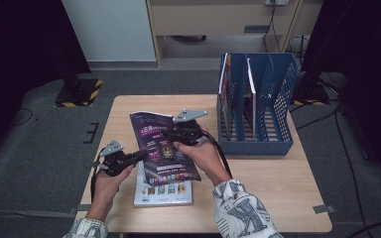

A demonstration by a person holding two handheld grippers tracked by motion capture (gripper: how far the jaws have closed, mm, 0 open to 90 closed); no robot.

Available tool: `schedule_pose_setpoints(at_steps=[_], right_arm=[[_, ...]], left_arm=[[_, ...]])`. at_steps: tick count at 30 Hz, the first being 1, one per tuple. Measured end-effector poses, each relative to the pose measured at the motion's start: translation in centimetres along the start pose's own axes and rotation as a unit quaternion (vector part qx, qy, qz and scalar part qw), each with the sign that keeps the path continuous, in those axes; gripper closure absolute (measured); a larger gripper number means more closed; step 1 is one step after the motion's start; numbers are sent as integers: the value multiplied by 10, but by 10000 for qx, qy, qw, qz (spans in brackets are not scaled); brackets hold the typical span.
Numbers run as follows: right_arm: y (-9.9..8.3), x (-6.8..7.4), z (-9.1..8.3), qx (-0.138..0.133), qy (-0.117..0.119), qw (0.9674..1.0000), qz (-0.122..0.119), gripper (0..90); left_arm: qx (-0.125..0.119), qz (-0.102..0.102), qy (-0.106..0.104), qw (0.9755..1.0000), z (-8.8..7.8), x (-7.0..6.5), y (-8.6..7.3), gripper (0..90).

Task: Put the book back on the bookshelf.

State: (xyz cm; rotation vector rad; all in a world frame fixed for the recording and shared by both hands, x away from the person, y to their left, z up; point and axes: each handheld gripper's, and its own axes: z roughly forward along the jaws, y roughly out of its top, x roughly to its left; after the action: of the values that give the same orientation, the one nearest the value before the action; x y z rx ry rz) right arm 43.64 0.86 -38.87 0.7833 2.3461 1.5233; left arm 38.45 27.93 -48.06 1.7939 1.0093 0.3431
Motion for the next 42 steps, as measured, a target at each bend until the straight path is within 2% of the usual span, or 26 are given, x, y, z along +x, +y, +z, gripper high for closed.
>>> schedule_pose_setpoints(at_steps=[4,5,10,11,18,23,36,42], right_arm=[[1,0,-1,-31,-18,10000,-9,776],[2,0,-1,-36,-37,10000,-14,774],[6,3,-3,-83,-67,9999,-25,767],[7,3,-4,-97,-75,9999,-38,769],[21,1,-7,-139,-62,9998,-148,770],[28,0,-7,-206,-22,9997,-114,757],[32,-3,-2,-182,62,9998,-52,706],[33,-2,1,-187,69,9997,-167,713]], left_arm=[[-26,50,21,10000,-1,-1,0,812],[-94,90,-66,9999,0,-2,0,812],[-129,126,-54,9998,-2,-3,1,814],[-71,103,34,9999,-3,-3,1,814],[-97,163,25,9998,-3,-4,2,815],[-106,175,33,9998,-3,-4,2,816],[-220,233,-4,9995,-4,-4,3,820],[-207,277,30,9994,-4,-4,3,819]])
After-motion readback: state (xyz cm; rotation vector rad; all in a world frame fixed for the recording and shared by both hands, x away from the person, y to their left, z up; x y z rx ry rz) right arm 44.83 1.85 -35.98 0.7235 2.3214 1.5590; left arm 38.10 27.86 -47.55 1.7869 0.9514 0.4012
